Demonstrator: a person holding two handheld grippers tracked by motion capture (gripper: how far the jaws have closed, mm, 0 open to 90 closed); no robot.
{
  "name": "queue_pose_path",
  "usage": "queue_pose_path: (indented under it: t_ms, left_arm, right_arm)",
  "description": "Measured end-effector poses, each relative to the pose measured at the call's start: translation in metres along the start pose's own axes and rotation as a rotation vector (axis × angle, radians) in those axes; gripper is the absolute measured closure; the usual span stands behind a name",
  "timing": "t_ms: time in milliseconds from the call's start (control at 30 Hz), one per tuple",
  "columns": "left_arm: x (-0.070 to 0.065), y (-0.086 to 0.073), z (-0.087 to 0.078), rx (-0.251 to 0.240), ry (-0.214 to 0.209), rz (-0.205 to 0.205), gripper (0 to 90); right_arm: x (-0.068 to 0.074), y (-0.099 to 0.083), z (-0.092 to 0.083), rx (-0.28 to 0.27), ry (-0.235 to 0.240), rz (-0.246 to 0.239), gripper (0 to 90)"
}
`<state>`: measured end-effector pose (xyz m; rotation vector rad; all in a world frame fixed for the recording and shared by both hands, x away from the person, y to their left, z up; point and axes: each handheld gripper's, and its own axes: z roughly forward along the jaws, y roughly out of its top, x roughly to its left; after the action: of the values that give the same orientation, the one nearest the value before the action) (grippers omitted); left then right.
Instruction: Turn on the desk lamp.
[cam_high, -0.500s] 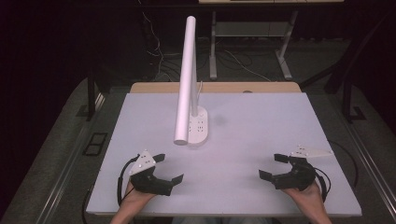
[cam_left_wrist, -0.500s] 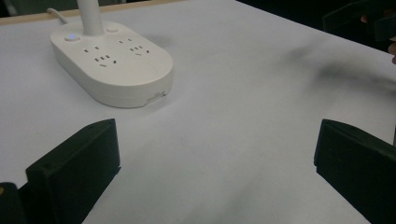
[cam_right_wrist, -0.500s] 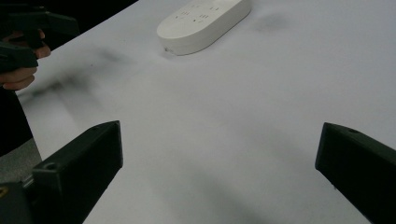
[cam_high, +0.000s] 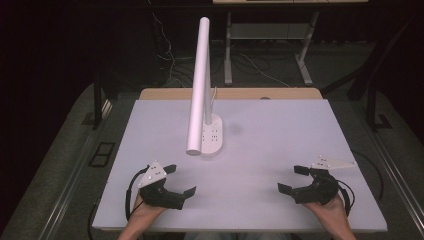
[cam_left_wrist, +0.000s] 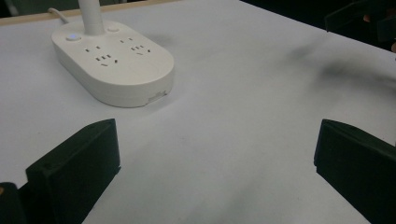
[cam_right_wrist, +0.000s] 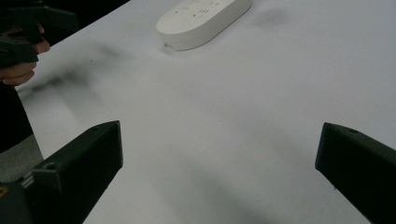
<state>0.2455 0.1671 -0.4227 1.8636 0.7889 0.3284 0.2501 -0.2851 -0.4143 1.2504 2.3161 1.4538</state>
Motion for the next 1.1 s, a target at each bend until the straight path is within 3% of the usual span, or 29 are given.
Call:
queue_pose_path:
  t_ms: [633,1100]
  left_arm:
    - [0.0,0.0,0.001,0.007,0.003,0.006,0.0]
    - [0.0,-0.001,0.0,0.009,0.009,0.004,0.0]
  right_arm:
    - [-0.003,0.0,-0.001,0.012,-0.003,0.016,0.2]
    - [-0.008,0.014,-0.002,0.031,-0.001,-0.005,0.2]
